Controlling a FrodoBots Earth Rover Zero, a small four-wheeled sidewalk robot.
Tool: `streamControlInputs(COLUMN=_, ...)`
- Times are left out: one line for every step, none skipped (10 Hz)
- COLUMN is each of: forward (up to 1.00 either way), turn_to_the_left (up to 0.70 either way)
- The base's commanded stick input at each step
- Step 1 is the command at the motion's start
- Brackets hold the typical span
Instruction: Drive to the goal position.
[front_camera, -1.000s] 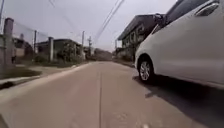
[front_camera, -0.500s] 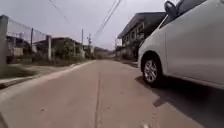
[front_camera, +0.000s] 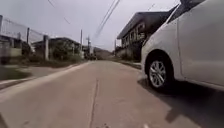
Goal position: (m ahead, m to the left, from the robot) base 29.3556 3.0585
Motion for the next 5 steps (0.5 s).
streamControlInputs(forward=0.70, turn_to_the_left=0.00)
streamControlInputs(forward=0.70, turn_to_the_left=0.00)
streamControlInputs(forward=0.70, turn_to_the_left=0.00)
streamControlInputs(forward=0.70, turn_to_the_left=0.00)
streamControlInputs(forward=0.70, turn_to_the_left=0.00)
